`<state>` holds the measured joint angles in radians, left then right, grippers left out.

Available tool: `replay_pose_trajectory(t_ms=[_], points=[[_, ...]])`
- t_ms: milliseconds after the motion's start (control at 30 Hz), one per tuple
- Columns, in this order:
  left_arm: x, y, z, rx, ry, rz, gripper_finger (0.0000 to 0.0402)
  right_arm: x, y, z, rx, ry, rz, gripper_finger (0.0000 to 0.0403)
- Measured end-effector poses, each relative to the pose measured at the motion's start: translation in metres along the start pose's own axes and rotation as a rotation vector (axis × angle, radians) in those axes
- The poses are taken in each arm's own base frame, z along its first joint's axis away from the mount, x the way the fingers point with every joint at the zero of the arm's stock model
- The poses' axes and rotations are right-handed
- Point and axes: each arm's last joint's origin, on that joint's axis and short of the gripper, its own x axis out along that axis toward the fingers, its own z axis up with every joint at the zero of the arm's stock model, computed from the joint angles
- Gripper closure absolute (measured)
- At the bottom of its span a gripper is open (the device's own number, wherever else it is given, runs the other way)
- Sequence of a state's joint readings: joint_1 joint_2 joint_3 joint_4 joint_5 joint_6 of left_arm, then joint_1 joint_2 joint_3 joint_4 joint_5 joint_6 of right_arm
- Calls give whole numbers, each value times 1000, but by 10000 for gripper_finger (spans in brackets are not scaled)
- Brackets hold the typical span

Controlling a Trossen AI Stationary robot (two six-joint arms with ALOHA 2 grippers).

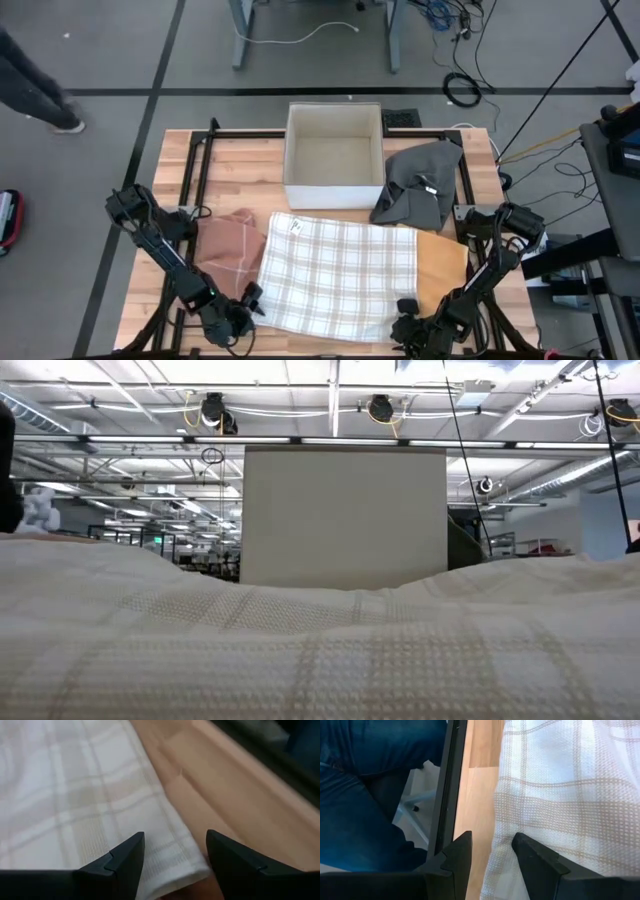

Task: Fold towel
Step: Fold the white patterned towel

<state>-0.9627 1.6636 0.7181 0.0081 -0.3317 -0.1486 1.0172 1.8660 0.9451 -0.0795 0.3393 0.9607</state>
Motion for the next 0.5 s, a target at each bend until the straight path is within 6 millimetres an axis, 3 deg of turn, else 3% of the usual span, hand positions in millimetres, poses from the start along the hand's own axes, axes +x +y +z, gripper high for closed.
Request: replay_pose_trajectory(t_ms=[233,500], points=[[9,1,-1,-28,-21,68,197,0,0,0,1,1,0,259],[9,4,0,-47,-24,99,288,-1,2,-4,-11,21,9,265]])
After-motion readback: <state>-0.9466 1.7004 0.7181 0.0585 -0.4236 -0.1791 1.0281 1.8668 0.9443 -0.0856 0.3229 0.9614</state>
